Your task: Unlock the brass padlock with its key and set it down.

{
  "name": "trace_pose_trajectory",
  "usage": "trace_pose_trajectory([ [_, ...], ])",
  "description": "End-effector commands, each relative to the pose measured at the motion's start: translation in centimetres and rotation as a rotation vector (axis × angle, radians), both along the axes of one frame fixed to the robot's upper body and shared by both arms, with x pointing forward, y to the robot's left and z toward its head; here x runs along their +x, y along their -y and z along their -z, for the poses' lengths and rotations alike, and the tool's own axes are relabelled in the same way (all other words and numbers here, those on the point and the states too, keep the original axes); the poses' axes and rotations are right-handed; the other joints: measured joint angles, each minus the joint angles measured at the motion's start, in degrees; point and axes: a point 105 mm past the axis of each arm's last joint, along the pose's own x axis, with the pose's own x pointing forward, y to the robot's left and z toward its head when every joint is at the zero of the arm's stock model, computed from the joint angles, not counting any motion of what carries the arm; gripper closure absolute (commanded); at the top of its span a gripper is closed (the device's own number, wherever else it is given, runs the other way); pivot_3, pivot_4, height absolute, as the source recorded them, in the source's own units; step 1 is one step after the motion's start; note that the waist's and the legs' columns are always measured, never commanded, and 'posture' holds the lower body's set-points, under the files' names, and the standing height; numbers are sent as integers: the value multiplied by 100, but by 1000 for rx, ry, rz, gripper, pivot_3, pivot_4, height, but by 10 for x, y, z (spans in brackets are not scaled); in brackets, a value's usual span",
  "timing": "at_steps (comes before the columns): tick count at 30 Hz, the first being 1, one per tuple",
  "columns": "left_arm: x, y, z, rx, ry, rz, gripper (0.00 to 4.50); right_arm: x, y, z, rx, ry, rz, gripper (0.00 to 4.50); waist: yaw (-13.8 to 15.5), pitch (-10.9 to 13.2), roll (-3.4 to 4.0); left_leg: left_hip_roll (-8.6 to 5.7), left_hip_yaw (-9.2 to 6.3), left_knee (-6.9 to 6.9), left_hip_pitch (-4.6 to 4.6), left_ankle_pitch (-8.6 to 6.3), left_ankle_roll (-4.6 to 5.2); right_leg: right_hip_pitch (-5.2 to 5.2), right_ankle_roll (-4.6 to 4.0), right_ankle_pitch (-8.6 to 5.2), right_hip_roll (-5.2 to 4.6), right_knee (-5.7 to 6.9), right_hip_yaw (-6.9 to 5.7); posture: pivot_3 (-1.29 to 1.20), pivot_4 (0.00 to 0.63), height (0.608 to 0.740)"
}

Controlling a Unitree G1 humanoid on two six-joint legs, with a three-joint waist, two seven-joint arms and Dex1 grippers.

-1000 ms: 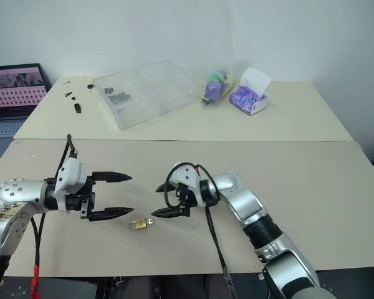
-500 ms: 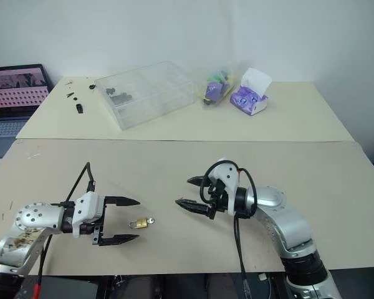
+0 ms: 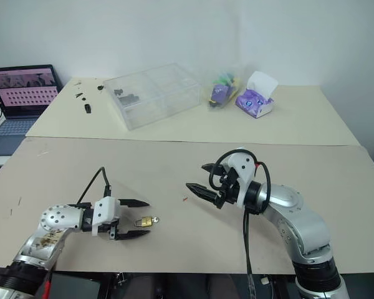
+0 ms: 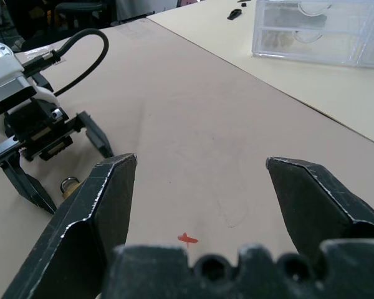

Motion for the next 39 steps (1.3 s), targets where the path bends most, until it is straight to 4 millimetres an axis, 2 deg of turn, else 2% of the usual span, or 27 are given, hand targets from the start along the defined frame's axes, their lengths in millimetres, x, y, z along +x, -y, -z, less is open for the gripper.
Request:
trace_pose_trajectory([
  [1,1,2,7,23,-39,0,2176,-4,1,-11,5,48,1,536,-6,0,0,0,0,0,2,0,0,2,0,0,0,0,0,0,150,740],
  [2,1,2,8,25,-42,0,2709,-4,1,-11,4,49,3,536,-8,0,0,1,0,0,4,0,0,2,0,0,0,0,0,0,150,740],
  [5,0,0,9,29,-59,-7,3665,-4,2,-11,1,50,8,536,-16,0,1,4,1,-1,8,0,0,2,-1,0,2,1,0,0,150,740],
  [13,-1,-5,10,41,-80,-24,3650,-2,2,-5,-46,54,25,536,-20,0,1,6,2,-2,9,0,0,1,-1,-1,1,0,0,0,150,740],
  [15,4,-6,3,30,-89,-40,3650,-1,0,4,-127,74,32,536,-24,0,1,7,2,-2,9,-1,0,0,-1,-1,1,-1,0,0,150,740],
  [19,17,-8,-24,27,-67,-35,3650,1,-2,21,-293,140,34,536,-27,3,-2,7,3,-2,3,-1,-1,-13,-2,-2,2,-1,0,0,150,740],
  [21,27,-8,-46,31,-45,-28,3650,2,-5,28,-398,221,23,536,-27,3,-2,7,1,-2,-21,0,0,-39,-2,-1,5,2,-1,0,150,740],
  [24,41,-6,-74,20,-25,-32,3650,6,-14,26,-480,415,16,536,-18,4,-4,4,0,6,-64,1,1,-73,0,1,8,7,-2,0,150,740],
  [27,45,3,-101,-9,-24,16,3650,15,-17,23,-636,746,24,536,-23,6,-7,-2,0,15,-80,1,2,-76,8,0,10,2,-1,0,150,740],
  [28,44,7,-107,-13,-30,42,3650,16,-22,15,-665,902,16,536,-34,7,-7,-6,1,15,-84,0,2,-78,13,0,9,-2,1,0,150,740],
  [31,42,17,-119,-35,-46,83,3650,13,-35,4,-705,1190,-34,536,-71,9,-10,-9,5,14,-87,-3,4,-80,37,6,9,-5,9,0,150,740],
  [34,42,26,-127,-54,-60,112,3650,10,-43,-1,-689,1391,-56,536,-71,12,-13,-5,-3,13,-85,-3,4,-83,50,12,19,5,7,0,150,740],
  [39,47,30,-138,-68,-60,124,3650,-3,-48,0,-623,1482,-116,536,-58,14,-17,-6,-5,16,-84,-3,4,-79,46,12,20,8,7,0,150,740],
])
